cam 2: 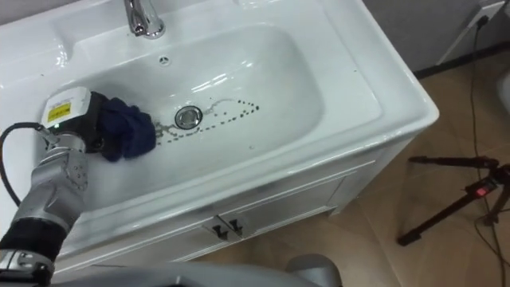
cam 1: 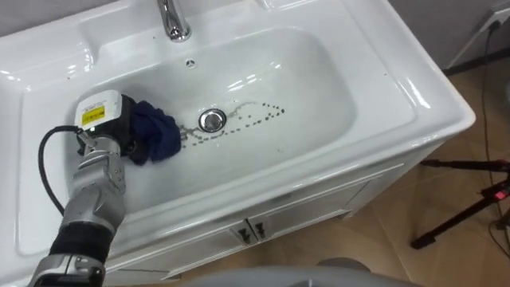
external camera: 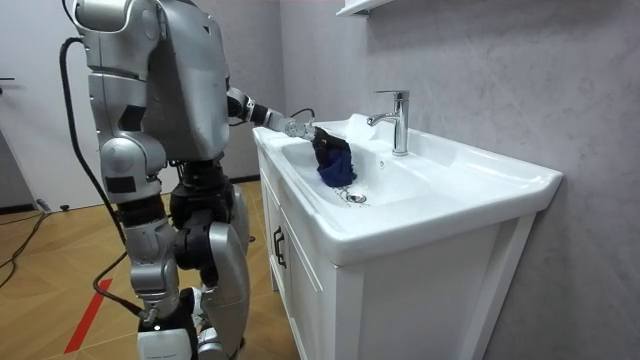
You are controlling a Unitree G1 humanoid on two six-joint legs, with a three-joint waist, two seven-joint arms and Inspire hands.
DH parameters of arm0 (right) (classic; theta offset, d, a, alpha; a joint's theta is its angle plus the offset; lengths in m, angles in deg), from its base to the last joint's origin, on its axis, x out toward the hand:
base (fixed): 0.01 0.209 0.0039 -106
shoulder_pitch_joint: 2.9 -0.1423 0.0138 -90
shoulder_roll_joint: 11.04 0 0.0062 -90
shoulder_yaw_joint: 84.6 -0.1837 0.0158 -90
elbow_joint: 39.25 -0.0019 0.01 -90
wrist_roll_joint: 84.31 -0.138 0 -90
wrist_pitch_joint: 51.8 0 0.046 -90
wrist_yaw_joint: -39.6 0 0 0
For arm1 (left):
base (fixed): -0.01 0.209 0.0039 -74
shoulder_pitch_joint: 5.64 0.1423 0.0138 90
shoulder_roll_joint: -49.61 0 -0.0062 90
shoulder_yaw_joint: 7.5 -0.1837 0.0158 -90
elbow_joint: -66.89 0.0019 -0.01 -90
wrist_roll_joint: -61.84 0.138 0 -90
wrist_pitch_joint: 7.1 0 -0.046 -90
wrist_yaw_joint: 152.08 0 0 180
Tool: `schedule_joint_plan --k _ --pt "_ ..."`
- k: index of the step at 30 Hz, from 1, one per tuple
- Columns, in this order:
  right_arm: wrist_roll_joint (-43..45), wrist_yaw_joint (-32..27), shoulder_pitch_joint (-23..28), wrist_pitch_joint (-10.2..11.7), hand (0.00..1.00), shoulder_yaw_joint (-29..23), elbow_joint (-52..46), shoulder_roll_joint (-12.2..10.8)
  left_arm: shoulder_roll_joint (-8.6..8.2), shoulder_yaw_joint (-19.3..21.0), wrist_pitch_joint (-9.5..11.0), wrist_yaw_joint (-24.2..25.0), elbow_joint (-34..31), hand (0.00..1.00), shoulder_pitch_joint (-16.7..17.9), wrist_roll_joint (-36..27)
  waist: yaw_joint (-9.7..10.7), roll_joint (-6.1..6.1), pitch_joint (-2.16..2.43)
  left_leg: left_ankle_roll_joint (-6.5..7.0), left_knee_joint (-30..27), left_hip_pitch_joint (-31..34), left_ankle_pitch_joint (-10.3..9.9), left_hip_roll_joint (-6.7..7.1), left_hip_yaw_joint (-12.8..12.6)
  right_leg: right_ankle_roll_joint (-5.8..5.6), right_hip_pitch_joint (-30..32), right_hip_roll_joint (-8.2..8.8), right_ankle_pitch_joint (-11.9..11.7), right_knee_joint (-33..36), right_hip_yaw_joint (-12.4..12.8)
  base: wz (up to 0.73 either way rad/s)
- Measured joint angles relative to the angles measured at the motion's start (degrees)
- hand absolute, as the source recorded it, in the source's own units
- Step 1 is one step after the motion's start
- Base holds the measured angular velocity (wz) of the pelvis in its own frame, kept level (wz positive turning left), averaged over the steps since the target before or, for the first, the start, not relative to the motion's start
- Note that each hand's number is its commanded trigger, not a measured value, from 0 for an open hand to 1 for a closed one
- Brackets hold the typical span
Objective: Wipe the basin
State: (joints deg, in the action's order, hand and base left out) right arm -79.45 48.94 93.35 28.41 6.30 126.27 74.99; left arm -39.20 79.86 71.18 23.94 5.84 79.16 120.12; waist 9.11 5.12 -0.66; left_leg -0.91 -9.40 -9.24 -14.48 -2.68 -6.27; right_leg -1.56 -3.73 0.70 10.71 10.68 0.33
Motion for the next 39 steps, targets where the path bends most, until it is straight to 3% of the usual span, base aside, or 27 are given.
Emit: schedule_joint_plan --k 10,17,29,39 --pt "-0.14 0.09 0.67 0.3 0.0 0.05 -0.41 0.16 -0.34 -3.17 -3.04 3.0 0.49 1.0 0.01 5.74 1.29 -0.07 0.02 0.0 0.17 -1.49 0.0 -0.08 -1.61 0.0 -1.0 -0.17 0.0 -0.02 1.06 -0.06" --pt "-0.36 -0.58 0.52 0.37 0.0 0.1 0.46 0.17 -0.58 -4.6 -2.95 2.91 1.51 1.0 0.21 6.53 1.81 -0.23 -0.02 0.0 0.17 -1.48 0.0 -0.08 -1.63 -0.02 -1.03 -0.13 -0.03 0.09 0.88 0.0" --pt "-0.68 -0.46 -0.31 0.02 0.0 0.23 0.65 0.2 -1.06 -7.05 -3.49 1.91 3.83 1.0 -0.15 6.16 2.07 -0.62 0.3 0.0 0.16 -1.6 0.0 -0.07 -1.63 -0.02 -1.1 -0.1 -0.04 0.33 0.71 0.0" --pt "-2.57 -1.16 -1.39 -0.33 0.0 0.25 0.22 0.09 -1.39 -8.07 -4.39 1.81 4.38 1.0 -0.78 4.69 2.02 -1.97 0.22 0.0 0.22 -2.21 -0.01 -0.05 -2.06 -0.15 -1.18 -0.15 -0.08 0.85 1.09 -0.01"
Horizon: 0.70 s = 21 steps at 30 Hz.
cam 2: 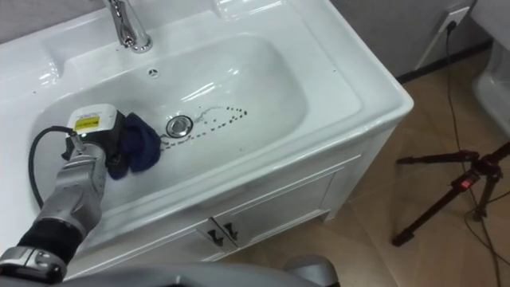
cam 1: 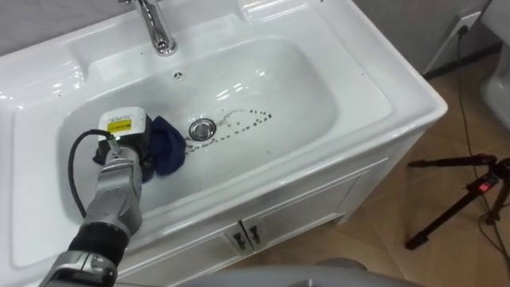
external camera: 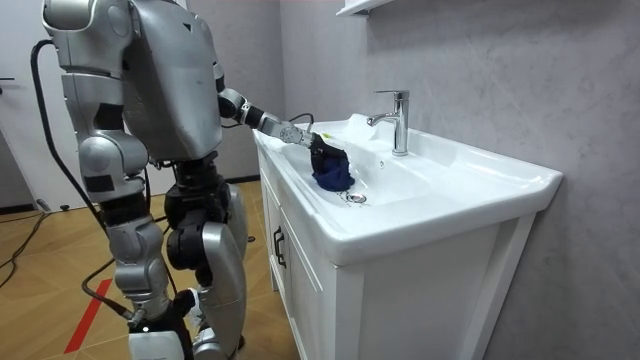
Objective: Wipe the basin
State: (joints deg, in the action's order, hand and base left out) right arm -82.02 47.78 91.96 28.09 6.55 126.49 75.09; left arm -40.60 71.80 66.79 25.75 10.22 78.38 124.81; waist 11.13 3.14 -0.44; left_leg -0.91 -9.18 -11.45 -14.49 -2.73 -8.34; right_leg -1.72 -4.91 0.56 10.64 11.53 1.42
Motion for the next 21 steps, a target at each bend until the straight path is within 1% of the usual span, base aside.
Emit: schedule_joint_plan --k 3,5,8,10,12,13,14,16,19,21 --pt "-0.04 -0.12 0.16 -0.32 0.0 0.01 -0.3 0.04 -0.31 0.05 -0.05 -0.04 0.03 1.0 -0.01 -0.47 -0.11 -0.01 0.01 0.0 0.0 -0.05 0.0 0.0 -0.47 -0.05 0.2 0.01 -0.04 0.08 0.13 0.0" --pt "-0.11 -0.2 0.2 -1.08 0.0 0.04 -0.49 0.04 -1.0 0.45 -0.19 -0.11 -0.12 1.0 -0.04 -0.58 -0.23 0.03 0.04 0.0 0.0 0.04 0.0 0.0 -0.47 -0.05 0.63 0.01 -0.04 0.04 0.13 0.0" --pt "-0.52 -0.58 0.21 -1.3 0.0 0.12 -0.64 0.03 -1.57 0.48 -0.32 -0.25 -0.12 1.0 -0.44 -1.24 -0.18 0.07 0.08 0.0 -0.01 0.39 0.0 0.0 -0.46 -0.05 0.98 0.01 -0.04 0.18 0.09 0.0" --pt "-0.42 -0.76 0.32 -1.35 0.0 0.11 -0.98 0.03 -2.59 0.57 -0.79 -1.08 -0.05 1.0 -0.45 -2.57 -0.18 0.04 0.1 0.0 -0.03 0.42 0.0 -0.01 -0.53 -0.04 1.09 0.01 -0.06 0.24 0.11 0.0" --pt "-0.33 -1.09 0.37 -1.56 0.0 0.13 -1.59 0.03 -3.19 1.04 -0.91 -1.57 -0.12 1.0 -0.45 -3.0 -0.21 0.04 0.11 0.0 -0.03 0.56 0.0 -0.01 -0.97 -0.04 1.26 0.01 -0.06 0.26 0.24 -0.02" --pt "-0.39 -1.21 0.5 -1.73 0.0 0.13 -2.08 0.04 -3.47 1.06 -0.9 -1.99 -0.14 1.0 -0.47 -4.15 -0.15 0.03 0.19 0.0 -0.03 0.7 0.0 -0.01 -1.05 -0.05 1.4 0.0 -0.06 0.31 0.25 0.0" --pt "-0.86 -1.25 0.91 -1.67 0.0 0.13 -2.23 0.03 -3.67 1.06 -0.89 -2.27 -0.16 1.0 -0.53 -5.03 -0.08 0.0 0.4 0.0 -0.04 0.81 0.0 -0.02 -1.09 -0.04 1.66 0.01 -0.06 0.39 0.25 0.0" --pt "-2.02 -1.33 1.02 -1.71 0.0 0.16 -2.11 0.02 -3.87 1.05 -0.89 -2.56 -0.16 1.0 -0.57 -6.04 -0.01 -0.06 0.45 0.0 -0.03 0.78 0.0 -0.05 -1.14 -0.04 1.85 0.0 -0.08 0.75 0.24 0.0" --pt "-2.18 -1.57 0.93 -1.71 0.0 0.24 -1.36 -0.24 -4.21 1.15 -0.8 -2.77 -0.09 1.0 -0.59 -8.42 0.41 -0.26 0.47 0.0 -0.03 0.75 0.0 -0.08 -1.16 -0.04 1.86 -0.03 -0.08 1.2 0.25 -0.01" --pt "-2.18 -1.73 0.86 -1.75 0.0 0.23 -0.91 -0.34 -4.51 1.15 -0.78 -2.83 -0.06 1.0 -0.69 -9.99 1.26 -0.5 0.4 0.0 -0.02 0.78 0.0 -0.08 -1.16 -0.04 1.6 0.02 -0.08 1.25 0.15 0.02"
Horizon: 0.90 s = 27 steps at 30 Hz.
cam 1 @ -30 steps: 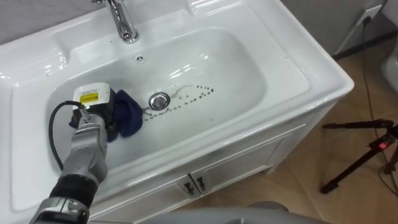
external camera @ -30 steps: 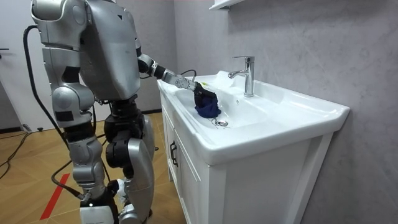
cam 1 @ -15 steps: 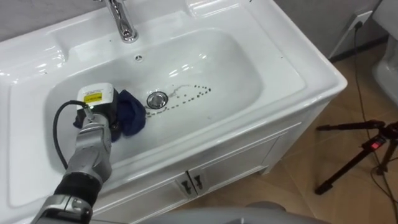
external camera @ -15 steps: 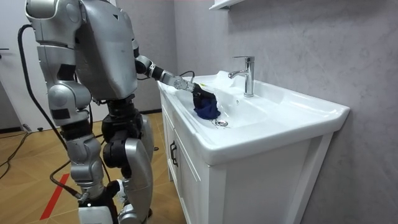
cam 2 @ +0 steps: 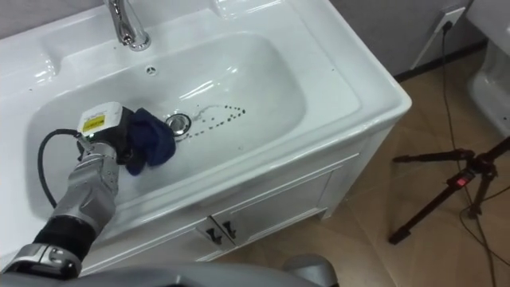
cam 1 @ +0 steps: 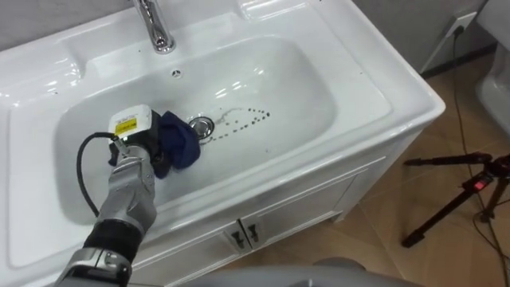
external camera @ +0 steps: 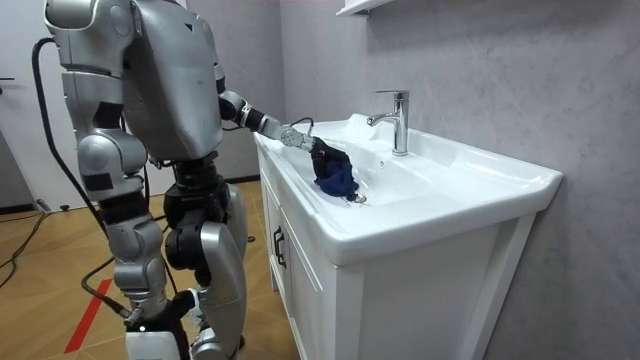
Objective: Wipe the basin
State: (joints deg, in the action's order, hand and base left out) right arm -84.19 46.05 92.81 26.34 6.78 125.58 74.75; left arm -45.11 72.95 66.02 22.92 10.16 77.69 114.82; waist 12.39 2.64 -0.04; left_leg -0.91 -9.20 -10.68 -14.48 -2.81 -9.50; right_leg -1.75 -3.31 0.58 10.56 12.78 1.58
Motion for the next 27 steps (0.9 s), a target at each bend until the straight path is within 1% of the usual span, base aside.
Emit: schedule_joint_plan --k 3,4,5,6,8,9,11,15,17,21,24,25,27 --pt "-0.1 0.01 0.1 -0.18 0.0 -0.02 0.27 -0.2 -0.57 -0.15 0.19 0.03 0.27 1.0 -0.59 -4.21 0.86 -0.56 -0.1 0.0 0.0 -0.1 0.0 0.0 -0.59 0.0 -0.02 0.01 0.0 0.05 0.16 0.0" --pt "-0.02 -0.01 0.11 -0.24 0.0 -0.02 0.28 -0.35 -0.66 -0.16 0.61 0.04 0.47 1.0 -0.67 -5.64 1.41 -0.73 -0.17 0.0 0.0 -0.19 0.0 -0.02 -1.19 -0.05 0.01 -0.02 -0.03 -0.17 0.41 -0.07" --pt "-0.03 -0.01 0.15 -0.24 0.0 -0.01 0.28 -0.43 -0.67 -0.16 0.88 0.07 0.62 1.0 -0.77 -6.46 1.52 -0.84 -0.24 0.0 0.01 -0.34 0.0 -0.02 -1.48 -0.07 0.13 -0.05 -0.02 -0.23 0.69 -0.14" --pt "0.05 0.02 0.41 -0.25 0.0 -0.05 0.27 -0.57 -0.9 -0.17 1.34 0.17 1.35 1.0 -1.31 -8.02 1.61 -0.96 -0.3 0.01 0.01 -0.59 -0.01 -0.01 -1.6 -0.11 0.22 -0.18 -0.03 -0.29 1.3 -0.16" --pt "0.2 0.09 0.56 -0.26 0.0 -0.11 0.22 -0.77 -1.21 -0.16 2.02 0.56 2.54 1.0 -2.48 -10.18 1.9 -1.02 -0.35 0.03 0.13 -0.56 -0.02 -0.01 -1.61 -0.28 0.32 -0.28 -0.23 -0.61 1.63 -0.1" --pt "0.2 0.29 0.56 -0.31 0.0 -0.09 0.22 -0.79 -1.31 -0.22 2.48 0.88 3.04 1.0 -3.1 -11.3 2.15 -0.94 -0.37 0.04 0.55 -0.6 -0.02 -0.07 -1.72 -0.3 0.34 -0.43 -0.61 -1.04 1.83 -0.15" --pt "0.19 0.55 0.46 -0.29 0.0 -0.1 0.21 -0.8 -1.27 -0.16 3.15 0.95 3.8 1.0 -3.77 -13.12 2.01 -0.81 -0.45 0.04 1.13 -0.84 -0.04 -0.3 -2.77 -0.2 0.43 -0.91 -0.94 -1.07 2.79 -0.21" --pt "2.4 0.89 0.45 -0.43 0.0 -0.13 0.18 -0.7 -1.24 -0.2 3.21 2.02 6.59 1.0 -6.44 -15.36 2.9 0.04 -0.5 0.03 1.52 -0.87 -0.04 -0.51 -2.9 -0.1 0.44 -1.23 -1.32 -1.1 2.98 -0.04" --pt "2.14 1.33 0.47 -0.68 0.0 -0.25 -0.67 -0.72 -1.25 -0.48 3.1 3.56 6.74 1.0 -7.75 -15.52 3.18 0.43 -0.64 0.03 1.5 -0.59 -0.04 -0.52 -2.87 -0.09 0.62 -1.22 -1.32 -1.23 2.88 0.0" --pt "2.39 1.24 -0.26 -0.37 0.0 -0.39 -1.5 -0.75 -1.33 -2.52 3.0 4.0 6.57 1.0 -9.97 -16.24 3.91 0.5 -0.57 0.03 0.79 0.84 -0.01 -0.37 -2.92 -0.11 2.28 -0.91 -1.35 -0.8 2.78 0.0" --pt "4.35 1.23 -1.32 0.03 0.0 -0.48 -1.44 -0.91 -1.31 -4.15 2.97 4.54 6.21 1.0 -11.51 -17.11 5.74 0.68 -0.52 0.03 0.46 1.19 -0.02 -0.4 -3.06 -0.1 2.44 -0.92 -1.36 -0.93 2.92 -0.02" --pt "5.02 1.24 -1.39 0.06 0.0 -0.47 -1.65 -0.97 -1.53 -4.66 2.98 4.61 5.96 1.0 -12.02 -17.5 6.4 1.1 -0.37 0.03 0.45 1.22 -0.02 -0.46 -3.12 -0.05 2.42 -0.97 -1.39 -1.05 2.95 -0.06" --pt "5.04 1.27 -1.51 -0.04 0.0 -0.45 -1.29 -0.96 -2.05 -5.59 2.98 5.2 5.97 1.0 -13.79 -18.68 6.95 1.31 -0.66 0.03 0.45 1.21 -0.02 -0.47 -3.24 -0.04 2.45 -0.99 -1.4 -1.09 3.06 -0.04"
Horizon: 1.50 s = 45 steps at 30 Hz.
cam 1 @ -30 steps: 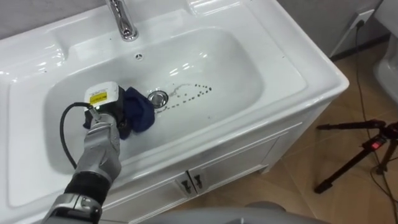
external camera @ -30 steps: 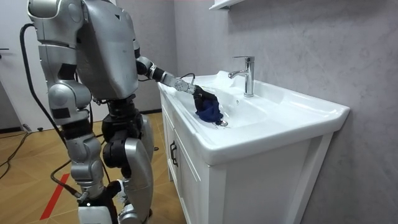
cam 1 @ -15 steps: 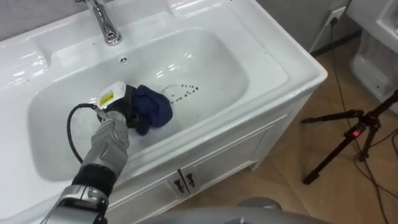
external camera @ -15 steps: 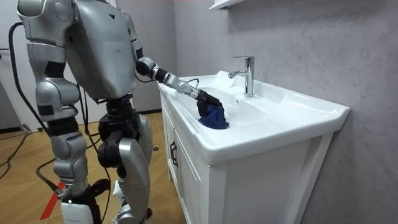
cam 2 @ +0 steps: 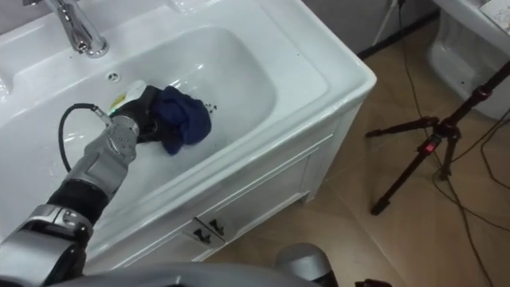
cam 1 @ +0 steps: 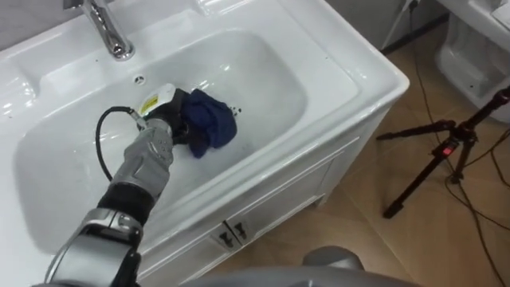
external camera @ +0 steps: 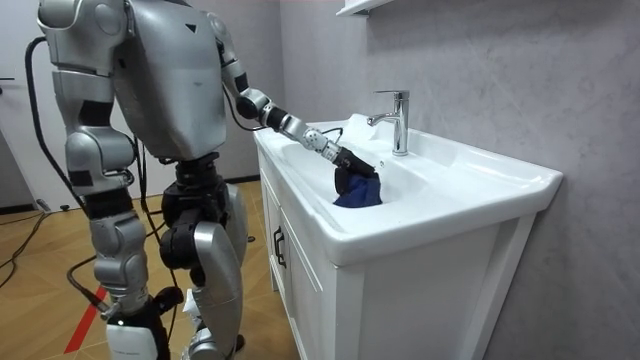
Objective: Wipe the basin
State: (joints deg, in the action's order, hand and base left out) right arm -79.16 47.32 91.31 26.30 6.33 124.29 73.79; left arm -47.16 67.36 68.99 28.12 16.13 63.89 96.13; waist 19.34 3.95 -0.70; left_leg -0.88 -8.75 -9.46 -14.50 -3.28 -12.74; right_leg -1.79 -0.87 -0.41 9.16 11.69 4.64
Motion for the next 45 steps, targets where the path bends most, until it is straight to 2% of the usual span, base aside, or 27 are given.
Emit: schedule_joint_plan --k 4,8,10,14,16,20,28,29,34,39,40,42,45 --pt "-0.16 0.53 0.04 -0.31 0.0 0.16 0.56 -0.03 -0.39 -0.98 0.01 0.61 0.29 1.0 -3.04 -4.97 1.68 0.98 -0.44 0.0 -0.01 -0.1 0.0 -0.05 -1.32 0.01 0.03 -0.13 -0.02 0.04 0.92 -0.12" --pt "-0.48 1.31 0.56 -1.41 0.0 0.21 0.26 -0.14 -0.18 -1.49 -0.02 0.64 0.2 1.0 -4.37 -5.51 2.23 1.46 -0.36 0.0 -0.01 -0.1 0.0 -0.01 -1.69 0.01 0.29 -0.23 -0.01 0.11 1.62 -0.09" --pt "-0.47 1.65 0.6 -1.56 0.0 0.08 0.26 -0.15 0.28 -1.68 -0.9 1.27 -1.25 1.0 -5.2 -5.48 2.65 1.45 -0.31 0.0 -0.02 0.37 0.0 -0.02 -1.69 -0.02 0.86 -0.25 -0.13 0.06 1.73 0.0" --pt "-0.86 1.62 0.66 -1.91 0.0 0.15 0.44 -0.1 0.99 -3.27 -1.48 1.83 -3.23 1.0 -8.66 -5.68 2.66 1.57 -0.25 0.0 -0.07 1.19 0.0 -0.04 -1.64 -0.11 1.71 -0.26 -0.49 0.02 1.74 0.0" --pt "-1.98 1.27 1.05 -1.9 0.0 0.51 0.61 0.0 1.12 -3.24 -1.5 1.84 -4.16 1.0 -10.61 -7.84 2.32 1.83 -0.21 0.0 -0.07 0.84 0.0 -0.07 -2.15 -0.08 1.6 -0.39 -0.51 0.13 2.3 -0.12" --pt "-2.59 0.96 2.12 -1.89 0.0 0.28 0.72 0.02 2.61 -3.01 -1.5 1.84 -6.89 1.0 -11.08 -7.27 2.37 2.67 -0.24 0.0 -0.08 0.32 0.0 -0.18 -2.79 0.05 1.61 -0.69 -0.67 0.13 3.11 -0.14" --pt "-2.67 0.4 3.72 -1.89 0.0 -0.09 0.28 0.08 2.61 -3.03 -1.51 1.84 -6.9 1.0 -12.47 -7.38 2.57 2.67 -0.44 0.0 -0.02 0.23 0.0 -0.19 -2.95 0.05 1.63 -0.75 -0.86 0.13 3.3 -0.01" --pt "-2.62 0.41 3.7 -1.89 0.0 -0.13 0.27 0.08 2.61 -3.04 -1.51 1.85 -6.89 1.0 -12.47 -7.24 2.57 2.68 -0.45 0.0 -0.02 0.23 0.0 -0.19 -3.03 0.05 1.64 -0.76 -0.87 0.14 3.34 0.0" --pt "-2.27 1.1 3.56 -1.94 0.0 -0.74 -0.18 0.08 2.89 -3.02 -1.54 2.7 -6.07 1.0 -12.36 -4.13 2.13 1.85 -1.18 0.0 0.04 -0.09 0.0 -0.2 -3.22 0.01 1.64 -1.16 -0.84 0.72 4.66 -0.09" --pt "-1.92 1.12 3.53 -1.97 0.0 -1.13 0.01 0.06 3.05 -2.65 -1.0 2.79 -3.7 1.0 -11.16 -3.18 1.97 1.52 -1.25 0.0 0.11 -0.21 0.0 -0.2 -3.6 -0.02 1.73 -1.27 -0.82 0.82 4.92 -0.03" --pt "-2.04 1.09 3.55 -1.99 0.0 -1.11 0.05 0.08 3.05 -2.65 -0.99 2.79 -2.38 1.0 -10.26 -3.18 1.9 1.68 -1.09 0.0 0.09 -0.3 0.0 -0.2 -3.66 -0.02 1.72 -1.29 -0.82 0.95 4.92 -0.05" --pt "-2.63 1.13 3.64 -1.99 0.0 -1.07 -0.02 0.01 3.0 -2.5 -0.93 2.79 -0.31 1.0 -8.01 -2.65 1.24 1.67 -1.07 -0.01 0.09 -0.52 0.0 -0.26 -3.76 -0.01 1.68 -1.41 -0.82 0.98 5.15 -0.09" --pt "-2.46 1.23 3.79 -2.26 0.0 -1.07 -0.46 -0.04 2.93 -0.79 -1.04 2.66 2.75 1.0 -2.71 -0.69 0.61 1.36 -0.85 -0.01 0.08 -0.75 0.0 -0.39 -4.09 0.09 1.63 -1.62 -0.77 1.02 5.49 -0.05"
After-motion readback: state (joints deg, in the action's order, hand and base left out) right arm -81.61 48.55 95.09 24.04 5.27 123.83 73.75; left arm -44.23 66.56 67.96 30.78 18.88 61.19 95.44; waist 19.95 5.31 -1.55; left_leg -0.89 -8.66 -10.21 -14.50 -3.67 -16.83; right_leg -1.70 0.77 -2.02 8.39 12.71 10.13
